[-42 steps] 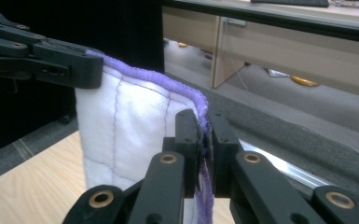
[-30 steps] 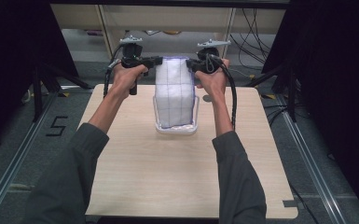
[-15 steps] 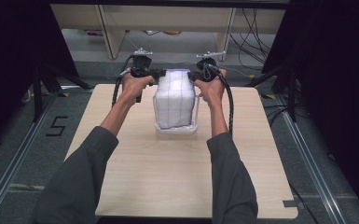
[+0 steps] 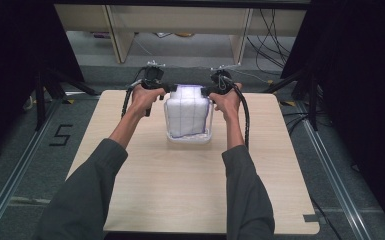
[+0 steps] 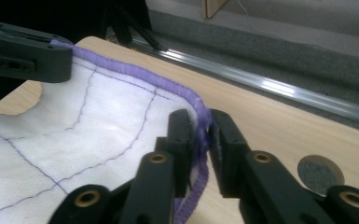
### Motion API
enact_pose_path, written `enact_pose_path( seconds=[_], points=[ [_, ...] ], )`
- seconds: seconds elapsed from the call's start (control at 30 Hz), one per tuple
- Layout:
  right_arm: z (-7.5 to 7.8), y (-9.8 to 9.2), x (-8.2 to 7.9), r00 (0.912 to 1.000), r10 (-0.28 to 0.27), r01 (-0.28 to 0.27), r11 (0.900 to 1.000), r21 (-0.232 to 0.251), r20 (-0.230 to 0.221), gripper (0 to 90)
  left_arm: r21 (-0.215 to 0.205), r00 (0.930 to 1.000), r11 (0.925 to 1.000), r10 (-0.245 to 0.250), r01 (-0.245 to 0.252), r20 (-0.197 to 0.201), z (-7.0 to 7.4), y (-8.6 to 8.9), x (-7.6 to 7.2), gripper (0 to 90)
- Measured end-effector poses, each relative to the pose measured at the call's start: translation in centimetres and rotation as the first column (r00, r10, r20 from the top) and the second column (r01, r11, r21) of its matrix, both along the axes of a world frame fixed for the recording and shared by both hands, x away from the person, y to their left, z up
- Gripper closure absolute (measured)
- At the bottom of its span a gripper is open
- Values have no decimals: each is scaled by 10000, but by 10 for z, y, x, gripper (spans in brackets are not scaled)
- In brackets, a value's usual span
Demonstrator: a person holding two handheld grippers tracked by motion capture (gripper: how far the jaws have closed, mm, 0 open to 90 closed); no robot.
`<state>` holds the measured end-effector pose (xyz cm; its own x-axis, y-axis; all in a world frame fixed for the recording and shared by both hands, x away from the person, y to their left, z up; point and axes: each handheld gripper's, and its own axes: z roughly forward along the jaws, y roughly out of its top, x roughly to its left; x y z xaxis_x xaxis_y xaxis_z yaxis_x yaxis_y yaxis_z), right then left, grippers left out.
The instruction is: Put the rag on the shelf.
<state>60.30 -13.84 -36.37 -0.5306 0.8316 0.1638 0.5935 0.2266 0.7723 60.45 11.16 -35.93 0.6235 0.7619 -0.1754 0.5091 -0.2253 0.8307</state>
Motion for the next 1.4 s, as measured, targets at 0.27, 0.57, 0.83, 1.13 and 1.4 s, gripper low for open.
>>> enact_pose_path(
  seconds=[0.27,0.57,0.83,1.13,1.4],
  points=[
    [2,-8,0,9981,-611,610,9978,251,21,611,-569,9975,9965,582,-605,-412,-2,13,1,586],
    [12,-23,-4,9960,-864,856,9956,373,206,602,-948,9950,9917,812,-865,-586,2,25,-3,558],
    [19,-32,-13,9962,-805,793,9962,364,331,596,-630,9970,9962,578,-610,-512,12,31,-11,546],
    [25,-45,-30,9951,-818,797,9961,374,557,573,-791,9988,9963,323,-351,-367,22,40,-27,505],
    [32,-55,-48,9937,-743,715,9968,358,844,538,-942,10000,9956,0,2,16,27,50,-53,475]
  ],
)
